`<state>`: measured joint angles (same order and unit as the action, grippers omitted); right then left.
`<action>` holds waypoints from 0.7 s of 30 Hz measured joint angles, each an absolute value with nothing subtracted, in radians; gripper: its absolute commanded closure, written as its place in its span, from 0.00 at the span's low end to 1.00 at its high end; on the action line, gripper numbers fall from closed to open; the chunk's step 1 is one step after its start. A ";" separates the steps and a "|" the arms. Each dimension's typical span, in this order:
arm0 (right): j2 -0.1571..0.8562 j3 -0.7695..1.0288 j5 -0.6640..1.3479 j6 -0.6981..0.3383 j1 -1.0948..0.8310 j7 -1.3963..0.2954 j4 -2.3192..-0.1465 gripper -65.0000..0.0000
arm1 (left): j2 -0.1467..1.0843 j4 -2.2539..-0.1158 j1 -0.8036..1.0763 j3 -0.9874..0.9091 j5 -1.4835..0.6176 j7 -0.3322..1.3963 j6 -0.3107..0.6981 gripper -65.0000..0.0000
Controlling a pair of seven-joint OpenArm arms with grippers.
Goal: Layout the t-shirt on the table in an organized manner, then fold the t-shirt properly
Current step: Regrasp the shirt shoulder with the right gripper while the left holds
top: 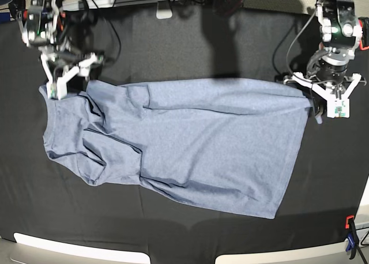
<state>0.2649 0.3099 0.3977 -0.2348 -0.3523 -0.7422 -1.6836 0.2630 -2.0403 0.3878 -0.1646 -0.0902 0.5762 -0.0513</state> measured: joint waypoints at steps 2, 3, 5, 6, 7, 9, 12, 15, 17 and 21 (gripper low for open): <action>0.249 0.311 0.395 -0.234 -0.331 -0.738 -1.667 0.54 | 0.263 -2.040 0.388 -0.165 -0.091 0.576 -0.052 1.00; 0.238 0.311 0.394 -0.235 -0.326 -0.728 -1.663 0.54 | 0.263 -2.040 0.388 -0.165 -0.090 0.576 -0.052 1.00; 0.223 0.311 0.394 -0.265 -0.316 -0.725 -1.662 0.54 | 0.264 -2.040 0.388 -0.165 -0.090 0.576 -0.052 1.00; 0.217 0.311 0.394 -0.269 -0.315 -0.723 -1.662 0.54 | 0.264 -2.040 0.388 -0.165 -0.090 0.576 -0.051 1.00; 0.211 0.311 0.394 -0.269 -0.312 -0.716 -1.662 0.55 | 0.263 -2.040 0.388 -0.165 -0.090 0.576 -0.052 1.00; 0.207 0.311 0.394 -0.269 -0.305 -0.726 -1.662 0.60 | 0.263 -2.040 0.388 -0.165 -0.090 0.576 -0.051 1.00; 0.207 0.310 0.395 -0.269 -0.305 -0.731 -1.662 0.65 | 0.264 -2.040 0.388 -0.165 -0.090 0.576 -0.052 1.00; 0.207 0.310 0.395 -0.270 -0.305 -0.733 -1.662 0.75 | 0.263 -2.040 0.388 -0.165 -0.090 0.576 -0.051 1.00; 0.207 0.310 0.394 -0.270 -0.305 -0.734 -1.661 0.95 | 0.263 -2.040 0.388 -0.165 -0.090 0.576 -0.051 1.00; 0.205 0.310 0.394 -0.270 -0.305 -0.751 -1.658 1.00 | 0.263 -2.040 0.388 -0.165 -0.090 0.576 -0.052 1.00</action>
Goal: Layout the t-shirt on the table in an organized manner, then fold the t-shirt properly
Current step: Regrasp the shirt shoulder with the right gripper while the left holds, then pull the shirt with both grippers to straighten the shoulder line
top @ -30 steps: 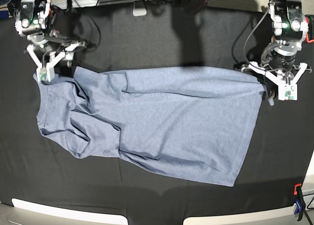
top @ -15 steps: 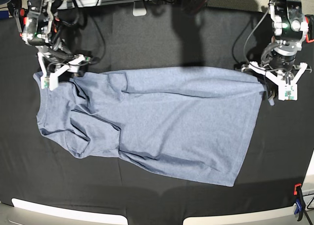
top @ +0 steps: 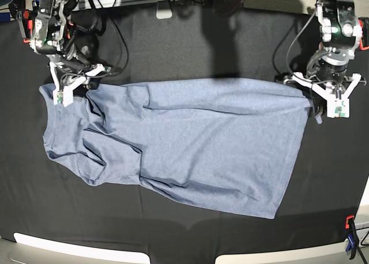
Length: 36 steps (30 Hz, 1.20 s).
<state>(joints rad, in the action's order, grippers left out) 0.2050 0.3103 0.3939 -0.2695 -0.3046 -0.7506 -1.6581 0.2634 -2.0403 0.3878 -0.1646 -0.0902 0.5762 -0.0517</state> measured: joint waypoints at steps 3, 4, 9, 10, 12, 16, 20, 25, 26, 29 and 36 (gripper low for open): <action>0.205 0.311 0.356 -0.285 -0.305 -0.837 -1.685 1.00 | 0.263 -2.040 0.388 -0.165 -0.090 0.577 -0.052 1.00; 0.206 0.311 0.332 -0.299 -0.324 -0.858 -1.699 1.00 | 0.263 -2.040 0.388 -0.165 -0.090 0.584 -0.051 1.00; 0.199 0.366 0.319 -0.333 -0.514 -0.883 -1.852 1.00 | 0.263 -2.040 0.391 -0.165 -0.017 0.664 -0.051 1.00; 0.200 0.390 0.315 -0.331 -0.562 -0.896 -1.891 1.00 | 0.263 -2.040 0.393 -0.165 0.006 0.665 -0.051 1.00; 0.201 0.450 0.305 -0.325 -0.646 -0.908 -1.977 1.00 | 0.268 -2.040 0.403 -0.165 0.028 0.662 -0.051 1.00; 0.204 0.548 0.353 -0.333 -0.784 -0.933 -2.125 1.00 | 0.314 -2.040 0.455 -0.163 0.026 0.681 -0.051 1.00; 0.205 0.603 0.402 -0.348 -0.908 -0.954 -2.205 1.00 | 0.355 -2.040 0.524 -0.163 0.024 0.710 -0.051 1.00; 0.206 0.606 0.409 -0.348 -1.005 -0.982 -2.272 1.00 | 0.363 -2.040 0.595 -0.163 0.057 0.719 -0.051 1.00; 0.205 0.606 0.412 -0.349 -1.023 -0.981 -2.288 1.00 | 0.366 -2.040 0.598 -0.163 0.061 0.720 -0.051 1.00; 0.205 0.606 0.411 -0.350 -1.074 -0.994 -2.336 1.00 | 0.371 -2.040 0.601 -0.163 0.060 0.720 -0.051 1.00; 0.206 0.606 0.416 -0.349 -1.099 -0.994 -2.343 1.00 | 0.369 -2.040 0.601 -0.163 0.060 0.719 -0.051 1.00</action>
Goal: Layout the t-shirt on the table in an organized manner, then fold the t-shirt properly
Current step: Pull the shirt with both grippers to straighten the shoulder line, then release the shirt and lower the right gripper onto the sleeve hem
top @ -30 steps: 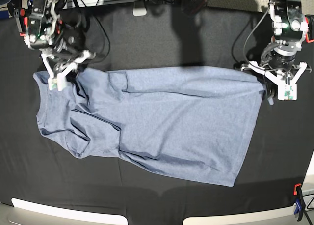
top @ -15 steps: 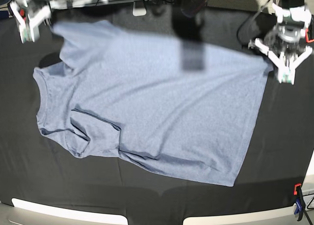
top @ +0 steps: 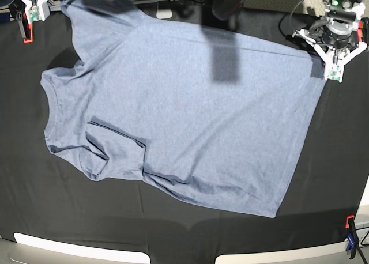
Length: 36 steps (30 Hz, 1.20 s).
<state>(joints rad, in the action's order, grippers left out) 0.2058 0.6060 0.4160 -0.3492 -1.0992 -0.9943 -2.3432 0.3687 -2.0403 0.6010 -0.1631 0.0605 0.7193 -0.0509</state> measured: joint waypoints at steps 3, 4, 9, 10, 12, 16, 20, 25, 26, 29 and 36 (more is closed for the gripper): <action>0.207 0.606 0.411 -0.350 -1.100 -0.997 -2.343 0.80 | 0.369 -2.040 0.601 -0.163 0.068 0.724 -0.051 1.00; 0.208 0.606 0.405 -0.349 -1.100 -0.998 -2.343 0.73 | 0.369 -2.040 0.601 -0.163 0.088 0.731 -0.051 1.00; 0.208 0.606 0.399 -0.349 -1.100 -0.997 -2.343 0.64 | 0.369 -2.040 0.601 -0.163 0.145 0.734 -0.051 0.61; 0.208 0.606 0.398 -0.349 -1.100 -0.997 -2.343 0.64 | 0.369 -2.040 0.601 -0.163 0.147 0.734 -0.051 0.53; 0.208 0.606 0.398 -0.349 -1.097 -0.996 -2.343 0.64 | 0.369 -2.040 0.598 -0.163 0.147 0.734 -0.051 0.47; 0.226 0.606 0.398 -0.349 -1.097 -0.960 -2.343 0.64 | 0.375 -2.040 0.595 -0.163 0.147 0.734 -0.051 0.47; 0.287 0.606 0.397 -0.349 -1.079 -0.896 -2.343 0.64 | 0.374 -2.040 0.587 -0.163 0.147 0.730 -0.051 0.47; 0.346 0.606 0.397 -0.349 -0.928 -0.867 -2.342 0.64 | 0.374 -2.040 0.538 -0.165 0.004 0.719 0.058 0.47; 0.352 0.606 0.398 -0.349 -0.892 -0.860 -2.342 0.64 | 0.374 -2.040 0.527 -0.165 -0.029 0.700 0.070 0.47; 0.375 0.606 0.393 -0.374 -0.786 -0.849 -2.342 0.64 | 0.374 -2.040 0.494 -0.164 -0.062 0.674 0.082 0.47; 0.476 0.471 0.314 -0.454 -0.581 -0.755 -2.249 0.65 | 0.374 -2.040 0.410 -0.164 -0.092 0.673 0.080 0.47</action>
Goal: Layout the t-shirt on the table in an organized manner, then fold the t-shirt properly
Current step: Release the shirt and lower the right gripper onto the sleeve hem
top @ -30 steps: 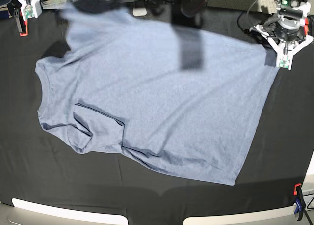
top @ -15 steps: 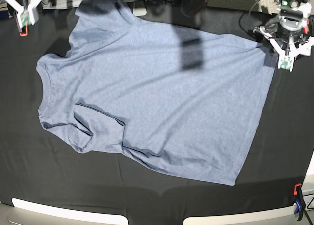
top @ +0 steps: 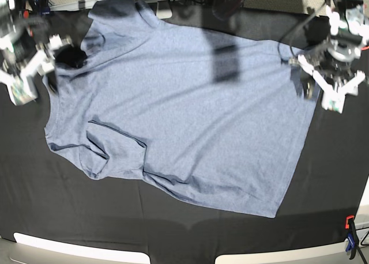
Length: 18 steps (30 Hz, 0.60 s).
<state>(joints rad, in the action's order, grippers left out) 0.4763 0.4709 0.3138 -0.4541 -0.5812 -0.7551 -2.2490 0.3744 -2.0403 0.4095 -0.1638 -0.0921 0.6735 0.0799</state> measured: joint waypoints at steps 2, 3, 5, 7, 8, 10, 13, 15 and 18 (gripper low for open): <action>0.503 0.384 0.220 -0.454 -0.523 -0.722 -2.178 0.65 | 0.374 -2.040 0.409 -0.163 -0.110 0.673 0.080 0.47; 0.518 0.336 0.186 -0.455 -0.495 -0.710 -2.144 0.64 | 0.372 -2.040 0.410 -0.163 -0.110 0.674 0.081 0.47; 0.547 0.247 0.126 -0.455 -0.433 -0.686 -2.077 0.65 | 0.374 -2.040 0.409 -0.164 -0.109 0.673 0.081 0.47; 0.572 0.164 0.080 -0.456 -0.358 -0.661 -2.014 0.65 | 0.374 -2.040 0.409 -0.164 -0.109 0.657 0.081 0.47; 0.583 0.124 0.060 -0.457 -0.319 -0.650 -1.983 0.65 | 0.374 -2.040 0.410 -0.164 -0.109 0.650 0.080 0.47; 0.602 0.043 0.026 -0.459 -0.246 -0.625 -1.906 0.65 | 0.369 -2.040 0.404 -0.164 -0.109 0.651 0.080 0.47; 0.613 -0.076 -0.026 -0.456 -0.143 -0.590 -1.770 0.65 | 0.345 -2.040 0.394 -0.165 -0.110 0.642 0.080 0.47; 0.612 -0.150 -0.030 -0.460 -0.066 -0.585 -1.690 0.65 | 0.323 -2.040 0.394 -0.165 -0.107 0.632 0.080 0.47; 0.614 -0.255 -0.049 -0.479 0.051 -0.582 -1.582 0.65 | 0.290 -2.040 0.398 -0.165 -0.100 0.636 0.080 0.47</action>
<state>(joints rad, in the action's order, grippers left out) 0.6136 -0.2554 -0.0486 -0.4793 0.0505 -0.5816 -1.5818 0.2897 -2.0403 0.3981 -0.1646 -0.0998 0.6361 0.0803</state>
